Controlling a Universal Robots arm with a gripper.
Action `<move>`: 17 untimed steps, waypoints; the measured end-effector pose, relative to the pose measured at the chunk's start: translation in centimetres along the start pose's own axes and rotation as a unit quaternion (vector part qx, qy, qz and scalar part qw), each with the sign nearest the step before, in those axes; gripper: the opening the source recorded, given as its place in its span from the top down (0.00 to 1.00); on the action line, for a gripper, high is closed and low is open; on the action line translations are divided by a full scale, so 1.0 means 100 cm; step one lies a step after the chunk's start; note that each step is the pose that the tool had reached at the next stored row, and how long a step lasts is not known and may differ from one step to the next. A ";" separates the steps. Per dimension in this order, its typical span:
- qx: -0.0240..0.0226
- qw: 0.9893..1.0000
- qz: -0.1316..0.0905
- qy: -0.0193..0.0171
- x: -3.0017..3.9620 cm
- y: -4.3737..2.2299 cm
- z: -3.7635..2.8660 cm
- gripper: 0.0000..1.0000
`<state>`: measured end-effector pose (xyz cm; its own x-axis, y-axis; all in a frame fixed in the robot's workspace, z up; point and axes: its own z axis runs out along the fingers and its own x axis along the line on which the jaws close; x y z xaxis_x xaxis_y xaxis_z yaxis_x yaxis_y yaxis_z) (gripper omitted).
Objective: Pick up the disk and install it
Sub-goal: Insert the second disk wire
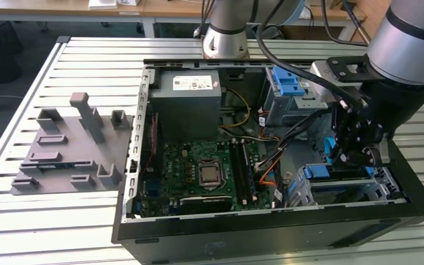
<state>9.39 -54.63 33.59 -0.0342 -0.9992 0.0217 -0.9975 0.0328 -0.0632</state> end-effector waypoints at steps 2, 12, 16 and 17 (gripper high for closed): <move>0.000 1.000 0.000 0.000 0.0004 0.0000 0.0002 0.84; 0.000 1.000 0.000 0.000 0.0054 -0.0006 0.0018 0.84; 0.000 1.000 0.000 -0.001 0.0054 -0.0028 0.0019 0.84; 0.000 1.000 0.000 -0.001 0.0054 -0.0028 0.0020 0.84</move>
<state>9.67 -55.18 33.42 -0.0338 -0.9992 0.0203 -0.9975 0.0324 -0.0633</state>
